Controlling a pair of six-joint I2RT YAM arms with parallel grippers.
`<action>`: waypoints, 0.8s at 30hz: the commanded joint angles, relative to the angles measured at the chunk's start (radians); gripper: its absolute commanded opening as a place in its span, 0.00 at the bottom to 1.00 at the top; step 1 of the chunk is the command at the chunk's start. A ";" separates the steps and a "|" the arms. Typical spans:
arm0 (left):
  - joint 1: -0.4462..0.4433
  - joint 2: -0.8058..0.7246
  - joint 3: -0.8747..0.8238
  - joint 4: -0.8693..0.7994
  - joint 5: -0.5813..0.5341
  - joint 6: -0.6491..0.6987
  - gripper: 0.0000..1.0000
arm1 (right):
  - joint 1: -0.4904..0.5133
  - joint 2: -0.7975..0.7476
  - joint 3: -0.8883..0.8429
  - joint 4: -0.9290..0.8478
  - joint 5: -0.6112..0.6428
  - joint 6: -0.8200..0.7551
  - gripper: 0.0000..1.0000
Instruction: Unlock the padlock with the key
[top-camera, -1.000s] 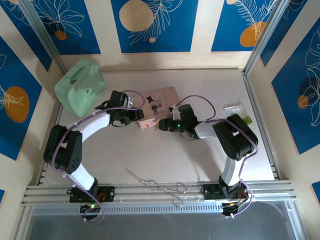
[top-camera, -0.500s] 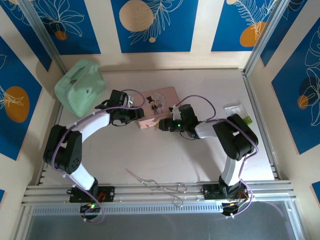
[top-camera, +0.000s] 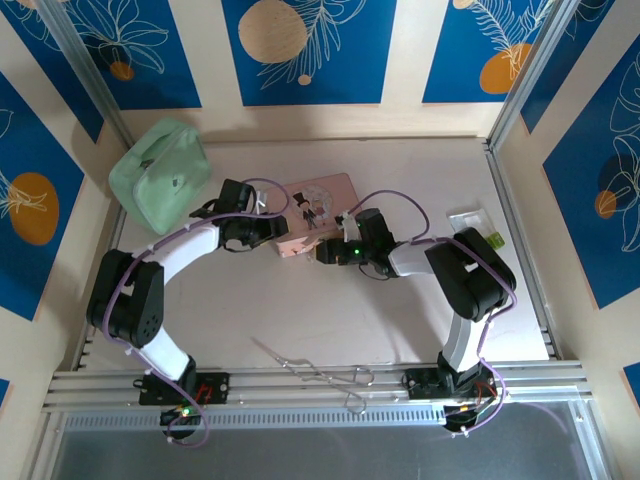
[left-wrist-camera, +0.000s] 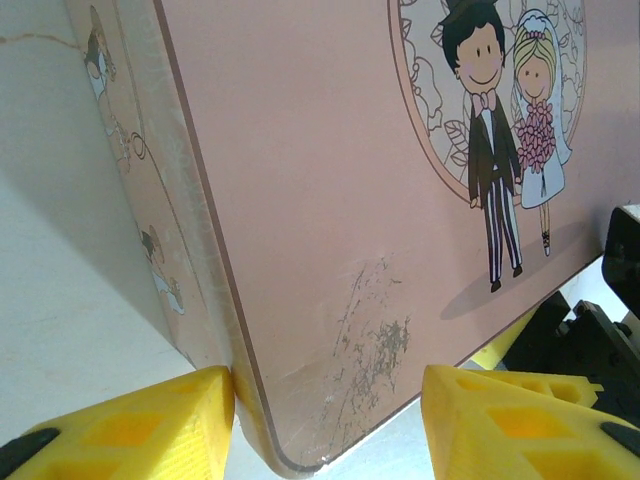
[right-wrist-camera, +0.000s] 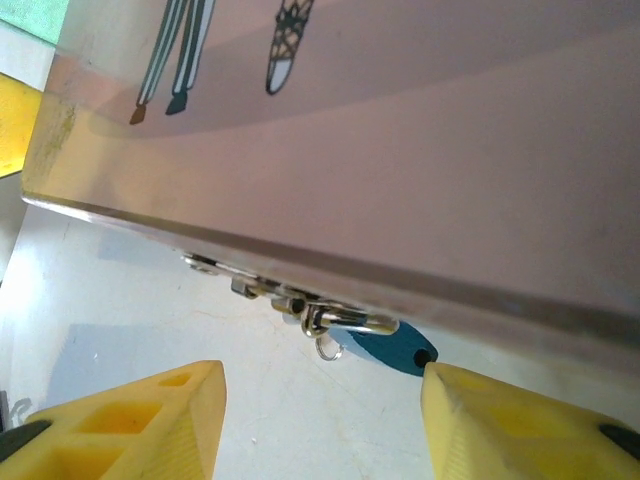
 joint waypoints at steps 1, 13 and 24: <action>0.015 -0.008 0.029 -0.006 0.015 0.017 0.52 | 0.015 0.004 -0.002 -0.016 -0.022 -0.015 0.52; 0.016 -0.004 0.032 -0.009 0.022 0.021 0.52 | 0.023 -0.009 -0.023 0.003 0.118 -0.022 0.58; 0.017 0.004 0.051 -0.043 0.011 0.037 0.51 | 0.028 0.074 0.033 0.031 0.080 -0.052 0.57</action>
